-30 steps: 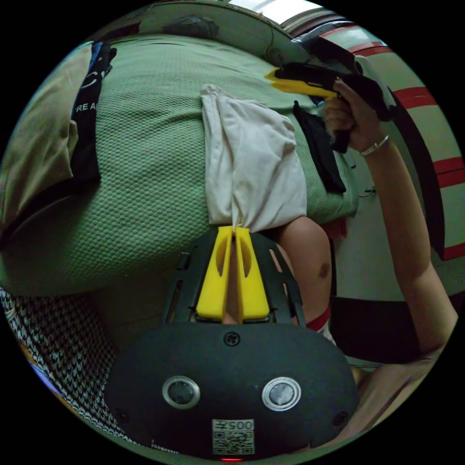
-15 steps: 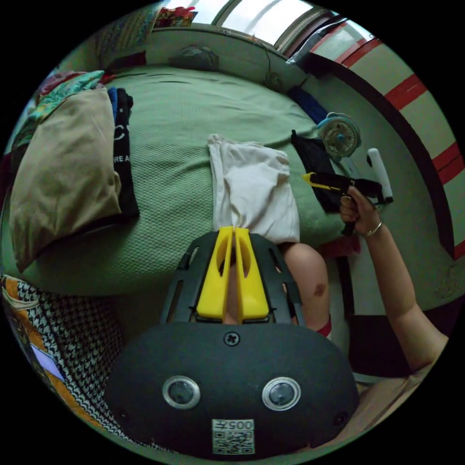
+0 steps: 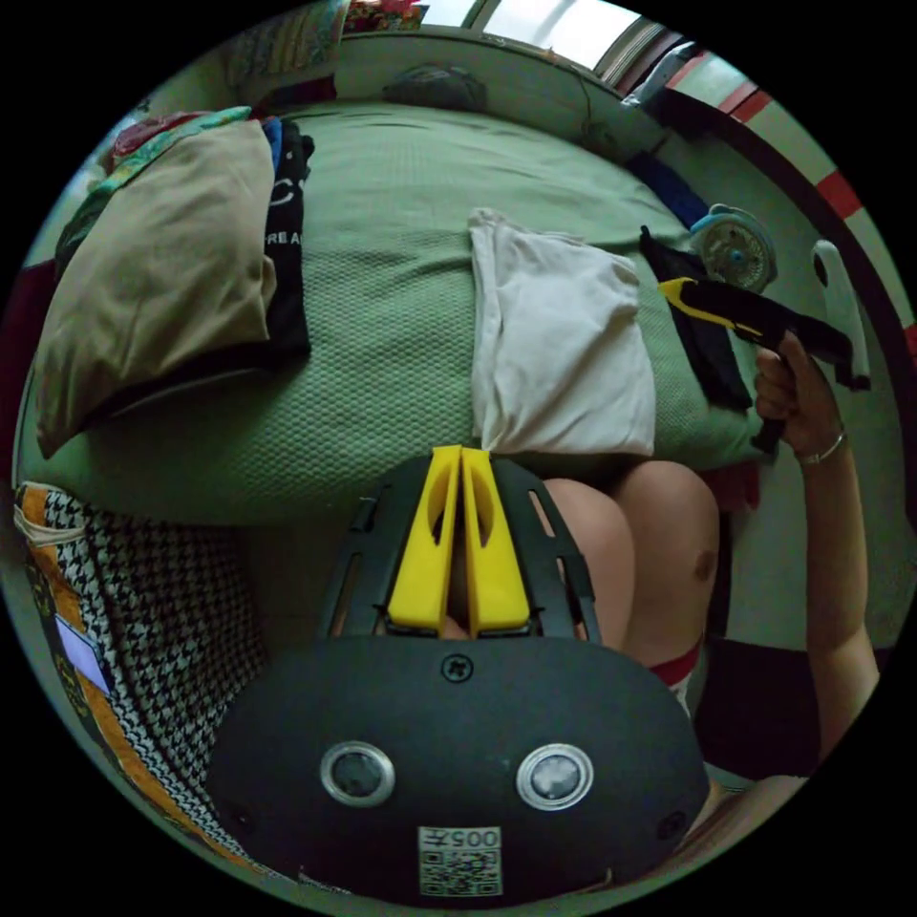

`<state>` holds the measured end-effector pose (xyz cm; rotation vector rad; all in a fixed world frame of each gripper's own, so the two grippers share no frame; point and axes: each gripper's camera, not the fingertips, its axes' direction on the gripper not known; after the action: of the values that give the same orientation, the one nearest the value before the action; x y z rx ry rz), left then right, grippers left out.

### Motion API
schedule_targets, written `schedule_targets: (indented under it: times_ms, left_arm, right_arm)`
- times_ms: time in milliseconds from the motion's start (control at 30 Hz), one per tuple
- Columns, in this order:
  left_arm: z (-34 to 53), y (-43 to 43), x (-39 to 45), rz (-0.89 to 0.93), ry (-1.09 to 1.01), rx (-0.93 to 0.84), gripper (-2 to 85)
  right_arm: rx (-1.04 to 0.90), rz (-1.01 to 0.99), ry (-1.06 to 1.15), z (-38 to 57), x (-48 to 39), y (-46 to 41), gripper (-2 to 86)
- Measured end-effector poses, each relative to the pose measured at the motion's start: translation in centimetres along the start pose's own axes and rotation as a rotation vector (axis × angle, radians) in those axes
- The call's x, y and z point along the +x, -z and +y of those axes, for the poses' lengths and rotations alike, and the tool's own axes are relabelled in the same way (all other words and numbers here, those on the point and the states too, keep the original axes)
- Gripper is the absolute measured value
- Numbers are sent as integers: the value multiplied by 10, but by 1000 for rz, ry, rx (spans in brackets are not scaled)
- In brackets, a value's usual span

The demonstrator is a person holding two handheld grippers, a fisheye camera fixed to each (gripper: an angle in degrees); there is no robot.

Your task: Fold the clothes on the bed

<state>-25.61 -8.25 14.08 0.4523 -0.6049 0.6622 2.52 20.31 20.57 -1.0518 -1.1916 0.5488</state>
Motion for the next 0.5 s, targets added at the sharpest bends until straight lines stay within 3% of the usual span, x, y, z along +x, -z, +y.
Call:
schedule_targets:
  times_ms: [167, 333, 500]
  left_arm:
    - [-8, -2, 19, 64, -98, 13, -5]
    - [-17, -22, 31, 24, -136, -43, -5]
    - [-22, -33, 34, 28, -150, -76, -4]
  right_arm:
    - [-54, 70, 109, -40, -46, -42, 111]
    - [-99, 81, 80, -67, -64, -82, 107]
    - [-135, 147, 30, -72, -67, -110, 27]
